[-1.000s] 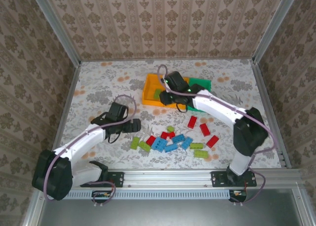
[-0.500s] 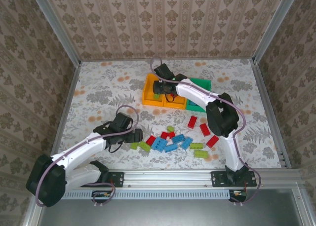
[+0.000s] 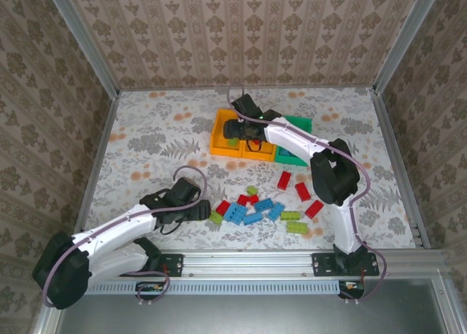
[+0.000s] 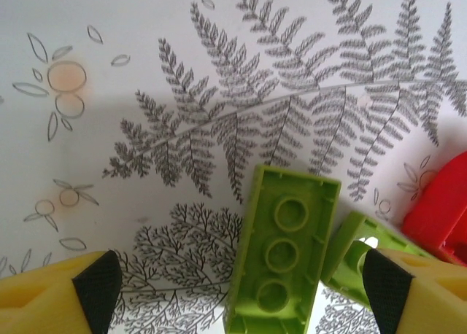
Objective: Sort the legos into containers by color
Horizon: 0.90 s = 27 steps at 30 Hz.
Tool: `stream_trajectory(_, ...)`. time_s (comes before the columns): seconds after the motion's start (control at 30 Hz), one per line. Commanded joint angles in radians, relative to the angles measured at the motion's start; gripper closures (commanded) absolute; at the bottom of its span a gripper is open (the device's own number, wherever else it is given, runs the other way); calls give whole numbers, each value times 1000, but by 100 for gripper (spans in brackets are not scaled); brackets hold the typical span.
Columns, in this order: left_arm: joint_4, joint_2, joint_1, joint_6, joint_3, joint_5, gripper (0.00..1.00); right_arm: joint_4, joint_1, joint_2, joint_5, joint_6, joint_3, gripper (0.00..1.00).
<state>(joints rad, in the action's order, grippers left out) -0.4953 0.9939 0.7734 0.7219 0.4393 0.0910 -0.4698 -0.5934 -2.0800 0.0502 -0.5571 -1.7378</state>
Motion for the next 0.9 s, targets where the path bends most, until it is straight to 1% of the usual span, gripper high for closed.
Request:
stream_trajectory(0.0, -54, -41, 27, 44, -30, 32, 12, 8, 2, 73, 6, 5, 35, 31)
stream_trajectory(0.13, -82, -83, 69, 63, -40, 53, 14, -3, 5, 87, 19, 17, 53, 30)
stream_trajectory(0.2, -100, -86, 106, 70, -41, 77, 15, -6, 7, 90, 21, 18, 58, 30)
stream_trajectory(0.3, -125, -62, 143, 87, -39, 116, 15, -8, 10, 97, 25, 18, 60, 30)
stream_trajectory(0.43, -87, -4, 179, 99, -42, 122, 15, -10, 16, 102, 24, 19, 67, 30)
stream_trajectory(0.6, -69, 54, 189, 106, -31, 160, 15, -7, 24, 112, 26, 18, 83, 29)
stream_trajectory(0.87, 33, 181, 185, 62, 9, 173, 15, 2, 38, 122, 18, 12, 104, 29)
